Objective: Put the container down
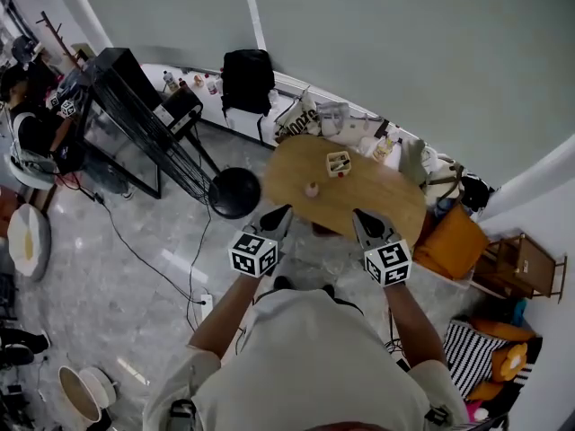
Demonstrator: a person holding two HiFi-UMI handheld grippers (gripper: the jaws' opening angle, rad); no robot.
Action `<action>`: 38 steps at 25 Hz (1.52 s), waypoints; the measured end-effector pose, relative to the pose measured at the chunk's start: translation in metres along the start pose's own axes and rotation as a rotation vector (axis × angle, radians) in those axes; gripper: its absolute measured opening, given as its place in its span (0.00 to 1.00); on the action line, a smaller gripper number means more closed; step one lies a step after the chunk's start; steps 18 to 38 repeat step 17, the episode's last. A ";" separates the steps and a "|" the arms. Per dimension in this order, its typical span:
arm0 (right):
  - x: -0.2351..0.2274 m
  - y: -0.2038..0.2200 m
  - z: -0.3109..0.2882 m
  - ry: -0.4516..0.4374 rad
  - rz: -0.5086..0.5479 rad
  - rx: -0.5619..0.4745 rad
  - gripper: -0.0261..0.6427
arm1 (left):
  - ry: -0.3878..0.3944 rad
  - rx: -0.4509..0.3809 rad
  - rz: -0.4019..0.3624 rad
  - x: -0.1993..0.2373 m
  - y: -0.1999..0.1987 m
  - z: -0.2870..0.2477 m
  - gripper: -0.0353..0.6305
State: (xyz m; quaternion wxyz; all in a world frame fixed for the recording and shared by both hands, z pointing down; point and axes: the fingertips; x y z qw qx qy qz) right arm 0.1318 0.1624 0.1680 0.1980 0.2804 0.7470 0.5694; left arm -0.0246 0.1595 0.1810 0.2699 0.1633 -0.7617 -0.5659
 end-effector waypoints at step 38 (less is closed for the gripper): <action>0.010 -0.001 -0.009 -0.026 0.028 0.009 0.04 | 0.002 0.011 0.014 0.005 0.004 -0.001 0.09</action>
Point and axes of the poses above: the fingertips, and each gripper's own axes: z backward along the fingers, x to its left, y out of its underside, and after that the axes turned 1 degree about -x, right-handed
